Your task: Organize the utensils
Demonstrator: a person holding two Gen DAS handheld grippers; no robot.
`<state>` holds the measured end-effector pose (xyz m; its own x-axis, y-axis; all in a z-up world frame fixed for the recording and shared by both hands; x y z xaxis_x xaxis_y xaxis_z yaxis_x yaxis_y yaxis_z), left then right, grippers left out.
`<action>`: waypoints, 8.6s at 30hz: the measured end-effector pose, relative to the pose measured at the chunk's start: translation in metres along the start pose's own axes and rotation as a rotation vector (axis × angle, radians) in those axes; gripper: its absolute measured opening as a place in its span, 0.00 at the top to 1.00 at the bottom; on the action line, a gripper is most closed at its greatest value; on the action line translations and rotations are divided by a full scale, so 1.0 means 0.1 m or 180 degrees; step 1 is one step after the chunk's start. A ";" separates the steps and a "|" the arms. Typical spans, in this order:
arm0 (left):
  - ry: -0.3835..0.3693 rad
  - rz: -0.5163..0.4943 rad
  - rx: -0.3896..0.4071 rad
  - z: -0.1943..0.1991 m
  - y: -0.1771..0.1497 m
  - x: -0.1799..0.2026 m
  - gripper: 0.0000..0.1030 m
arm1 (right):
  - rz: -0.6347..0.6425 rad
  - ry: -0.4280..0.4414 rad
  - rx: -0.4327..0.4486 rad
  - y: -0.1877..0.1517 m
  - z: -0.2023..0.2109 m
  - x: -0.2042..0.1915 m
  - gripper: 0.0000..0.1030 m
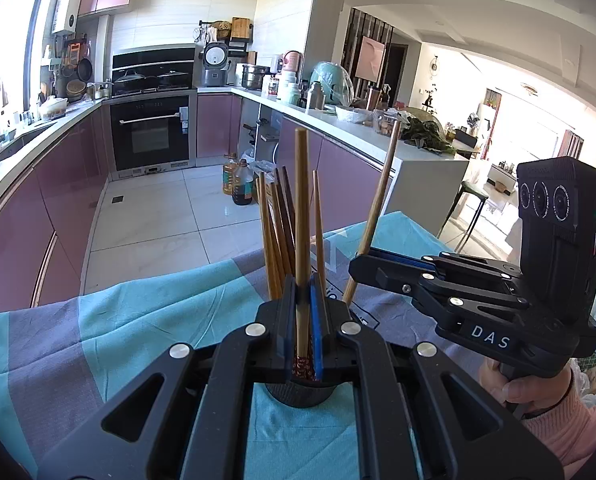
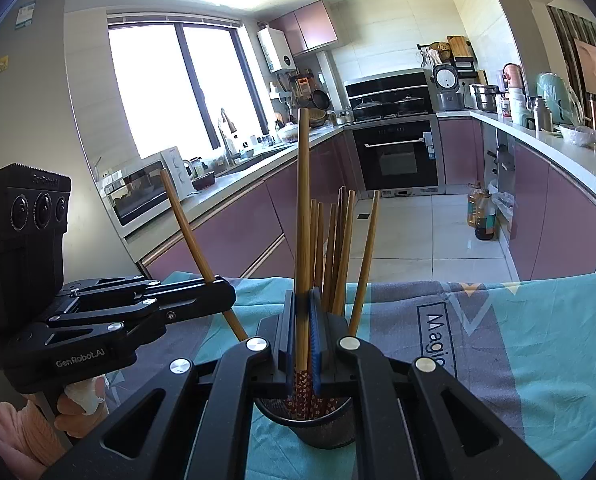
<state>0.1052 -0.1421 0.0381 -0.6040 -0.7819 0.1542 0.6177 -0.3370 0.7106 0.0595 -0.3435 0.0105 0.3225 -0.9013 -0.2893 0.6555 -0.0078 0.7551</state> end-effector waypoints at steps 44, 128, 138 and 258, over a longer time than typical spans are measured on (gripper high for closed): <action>0.0030 0.0040 -0.0155 -0.11 -0.06 0.09 0.93 | -0.0023 0.0003 -0.0157 -0.08 -0.20 0.01 0.95; 0.0798 0.0399 0.0413 0.10 -0.24 -0.23 0.19 | 0.0171 -0.0437 0.0083 -0.30 -0.04 -0.18 0.15; 0.1148 0.0440 0.0756 0.56 -0.60 -0.24 0.06 | 0.0347 -0.0700 0.0389 -0.41 0.13 -0.33 0.07; 0.1886 0.0575 0.1473 1.37 -1.08 0.06 0.06 | 0.0363 -0.1110 0.1021 -0.56 0.42 -0.65 0.07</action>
<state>-0.0336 -0.0388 0.0565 -0.0630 -0.9980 -0.0053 0.3290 -0.0258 0.9440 -0.0266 -0.3023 0.0118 0.0962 -0.9951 -0.0213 0.3682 0.0157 0.9296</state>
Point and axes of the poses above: each gripper's, at about its wrist camera, not at the fingertips, and z roughly against the way its jaws point, x to its right, y to its top, the point moved 4 cm from there along -z, roughly the way its jaws point, and after that the axes turned 11 degrees about -x, right-handed, at the moved point
